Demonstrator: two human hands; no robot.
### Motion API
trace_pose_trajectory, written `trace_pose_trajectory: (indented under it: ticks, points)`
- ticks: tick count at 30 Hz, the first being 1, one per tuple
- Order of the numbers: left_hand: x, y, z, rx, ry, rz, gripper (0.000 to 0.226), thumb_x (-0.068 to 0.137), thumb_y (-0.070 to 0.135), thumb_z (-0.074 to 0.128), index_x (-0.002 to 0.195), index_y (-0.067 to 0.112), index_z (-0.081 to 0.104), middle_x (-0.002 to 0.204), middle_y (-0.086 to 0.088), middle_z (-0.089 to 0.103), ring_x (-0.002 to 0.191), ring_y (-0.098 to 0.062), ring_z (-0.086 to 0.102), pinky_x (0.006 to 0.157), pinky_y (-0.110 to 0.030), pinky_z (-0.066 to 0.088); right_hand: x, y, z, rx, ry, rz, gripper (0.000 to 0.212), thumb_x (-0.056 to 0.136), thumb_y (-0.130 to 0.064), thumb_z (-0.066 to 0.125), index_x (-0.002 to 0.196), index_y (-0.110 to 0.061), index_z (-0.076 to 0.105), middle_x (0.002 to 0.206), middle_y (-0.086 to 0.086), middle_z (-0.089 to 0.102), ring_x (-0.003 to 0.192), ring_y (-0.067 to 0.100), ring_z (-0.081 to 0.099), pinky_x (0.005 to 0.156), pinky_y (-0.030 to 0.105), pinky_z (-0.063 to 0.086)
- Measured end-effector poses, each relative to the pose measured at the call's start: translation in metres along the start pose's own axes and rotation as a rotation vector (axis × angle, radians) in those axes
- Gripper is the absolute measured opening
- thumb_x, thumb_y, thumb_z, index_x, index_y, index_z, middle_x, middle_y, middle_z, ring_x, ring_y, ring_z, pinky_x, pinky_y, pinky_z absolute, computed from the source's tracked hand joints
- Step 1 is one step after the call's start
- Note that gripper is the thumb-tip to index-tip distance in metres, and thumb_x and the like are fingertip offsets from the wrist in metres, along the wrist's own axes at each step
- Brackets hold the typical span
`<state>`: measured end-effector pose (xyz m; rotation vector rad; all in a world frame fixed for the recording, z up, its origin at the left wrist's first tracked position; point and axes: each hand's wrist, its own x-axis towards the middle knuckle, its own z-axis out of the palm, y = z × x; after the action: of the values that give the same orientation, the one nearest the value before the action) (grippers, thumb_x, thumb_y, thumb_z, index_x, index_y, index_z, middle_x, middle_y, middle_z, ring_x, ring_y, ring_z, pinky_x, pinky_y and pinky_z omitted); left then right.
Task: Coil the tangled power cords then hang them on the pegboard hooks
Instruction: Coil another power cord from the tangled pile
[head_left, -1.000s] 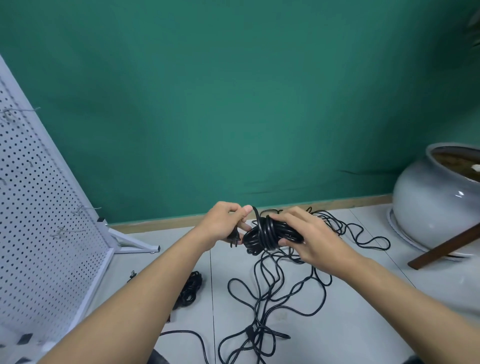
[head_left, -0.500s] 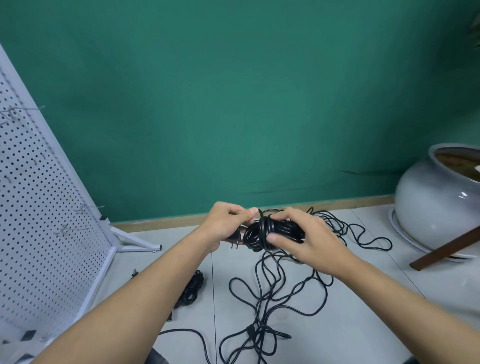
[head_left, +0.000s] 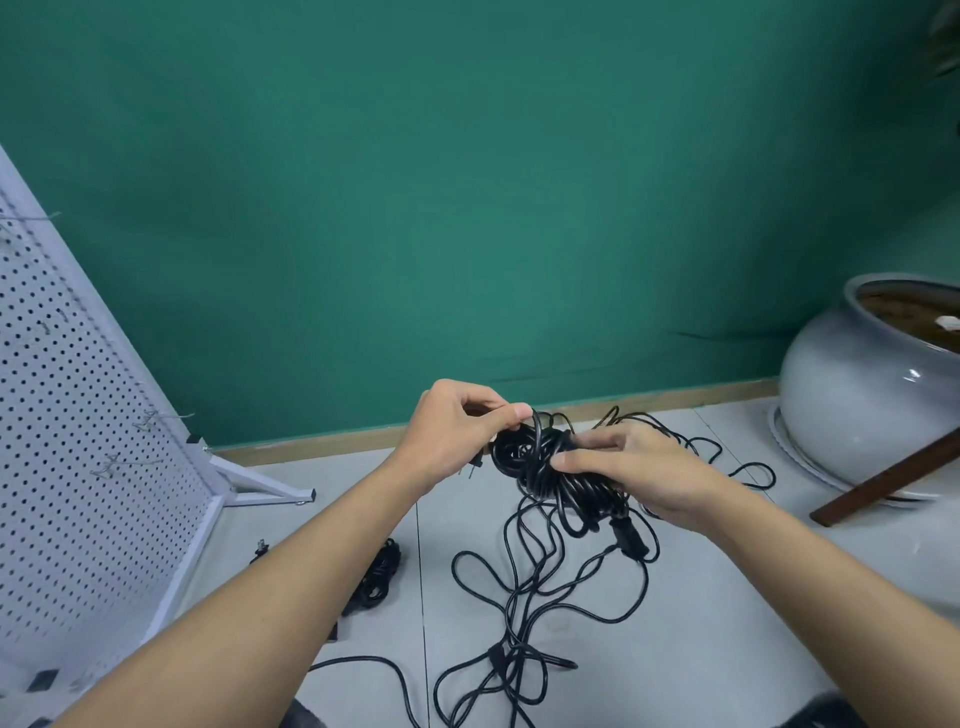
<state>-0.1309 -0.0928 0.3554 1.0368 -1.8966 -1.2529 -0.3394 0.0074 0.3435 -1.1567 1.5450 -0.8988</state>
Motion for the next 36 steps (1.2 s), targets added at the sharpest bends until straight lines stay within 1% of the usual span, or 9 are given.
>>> trace_pose_trajectory:
  ticks: [3,8,14,18,21,25,29,33,36]
  points:
    - [-0.001,0.000,0.000,-0.010,-0.032,0.005,0.024,0.087,0.035,0.082,0.077,0.013,0.078,0.065,-0.009,0.067,0.054,-0.019,0.048,0.053,-0.033,0.044,0.001,0.002,0.002,0.016,0.012,-0.024,0.057,0.060,-0.044,0.092,0.111,-0.025,0.075,0.115,0.000,0.077,0.114,0.018,0.071,0.113,0.046,0.047]
    - [-0.001,0.000,0.004,-0.041,-0.017,-0.012,0.022,0.086,0.035,0.083,0.077,0.015,0.080,0.077,-0.018,0.072,0.056,-0.020,0.050,0.055,-0.036,0.046,-0.003,0.000,0.008,0.112,-0.026,-0.028,0.060,0.063,-0.034,0.089,0.116,-0.017,0.066,0.115,0.014,0.075,0.102,0.031,0.074,0.099,0.052,0.054]
    - [-0.003,-0.001,0.001,0.073,-0.108,0.006,0.022,0.080,0.037,0.088,0.076,0.017,0.080,0.058,0.006,0.064,0.054,-0.015,0.049,0.053,-0.029,0.042,-0.006,0.002,0.010,-0.244,0.016,-0.097,0.053,0.072,-0.034,0.092,0.118,-0.040,0.065,0.117,-0.007,0.070,0.104,0.006,0.070,0.097,0.027,0.054]
    - [-0.003,-0.002,0.004,0.118,-0.100,0.044,0.021,0.080,0.039,0.087,0.078,0.019,0.081,0.058,0.008,0.065,0.050,-0.012,0.047,0.050,-0.025,0.040,-0.003,0.008,0.016,-0.286,0.055,-0.140,0.065,0.063,-0.068,0.086,0.117,-0.042,0.063,0.118,-0.013,0.071,0.126,-0.006,0.054,0.107,0.030,0.044]
    - [-0.003,-0.001,0.005,0.148,-0.063,0.071,0.020,0.081,0.036,0.087,0.078,0.017,0.081,0.054,0.012,0.063,0.047,-0.004,0.045,0.049,-0.017,0.037,0.000,0.005,0.019,-0.344,0.127,-0.192,0.053,0.071,-0.061,0.085,0.113,-0.037,0.064,0.110,-0.012,0.073,0.117,-0.001,0.060,0.105,0.032,0.046]
    - [-0.004,-0.002,0.004,0.251,-0.031,0.110,0.018,0.078,0.039,0.089,0.079,0.022,0.082,0.071,0.005,0.072,0.055,0.000,0.053,0.055,-0.015,0.040,0.003,0.004,0.021,-0.381,0.128,-0.211,0.048,0.075,-0.051,0.088,0.114,-0.036,0.063,0.109,-0.012,0.073,0.111,0.000,0.063,0.100,0.029,0.047]
    - [0.002,-0.007,-0.003,0.421,0.033,0.233,0.011,0.087,0.039,0.080,0.088,0.029,0.082,0.092,0.008,0.063,0.081,-0.006,0.059,0.075,-0.028,0.048,0.003,0.003,0.020,-0.301,0.160,-0.175,0.043,0.078,-0.047,0.086,0.114,-0.035,0.065,0.113,-0.019,0.070,0.117,-0.007,0.055,0.099,0.022,0.040]
    - [0.004,-0.002,-0.010,0.666,-0.034,0.348,0.013,0.100,0.030,0.065,0.101,0.022,0.076,0.091,0.005,0.061,0.084,-0.018,0.059,0.083,-0.039,0.051,0.002,0.001,0.020,-0.179,0.210,-0.191,0.045,0.071,-0.053,0.089,0.107,-0.035,0.068,0.106,-0.010,0.075,0.112,0.008,0.066,0.101,0.039,0.052]
    - [0.003,0.001,-0.013,0.702,-0.092,0.343,0.009,0.105,0.027,0.057,0.102,0.023,0.065,0.080,0.008,0.067,0.078,-0.017,0.060,0.078,-0.041,0.053,-0.001,-0.004,0.021,-0.099,0.199,-0.206,0.036,0.079,-0.037,0.088,0.108,-0.025,0.070,0.105,0.002,0.076,0.093,0.026,0.075,0.092,0.051,0.059]
